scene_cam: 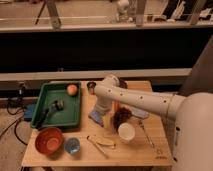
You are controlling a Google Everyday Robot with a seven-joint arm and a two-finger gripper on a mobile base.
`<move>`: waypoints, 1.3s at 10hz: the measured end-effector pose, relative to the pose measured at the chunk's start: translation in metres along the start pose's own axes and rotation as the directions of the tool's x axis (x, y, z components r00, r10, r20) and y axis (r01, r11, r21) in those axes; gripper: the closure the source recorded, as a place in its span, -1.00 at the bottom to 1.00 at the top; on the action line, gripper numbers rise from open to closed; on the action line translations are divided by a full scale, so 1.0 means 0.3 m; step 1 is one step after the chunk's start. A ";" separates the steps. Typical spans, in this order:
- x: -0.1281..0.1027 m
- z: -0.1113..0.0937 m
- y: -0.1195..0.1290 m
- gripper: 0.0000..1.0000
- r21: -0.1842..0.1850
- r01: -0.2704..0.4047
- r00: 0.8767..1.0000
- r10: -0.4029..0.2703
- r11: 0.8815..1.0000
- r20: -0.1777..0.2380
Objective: Wipe table surface with sponge
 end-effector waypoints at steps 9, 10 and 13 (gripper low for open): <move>0.008 0.097 -0.065 -0.60 0.001 -0.032 0.999 0.032 0.999 0.041; 0.016 0.093 -0.066 -0.60 -0.005 -0.088 0.994 0.088 0.996 0.063; 0.046 0.092 -0.051 -0.60 -0.016 -0.194 0.974 0.195 0.981 0.112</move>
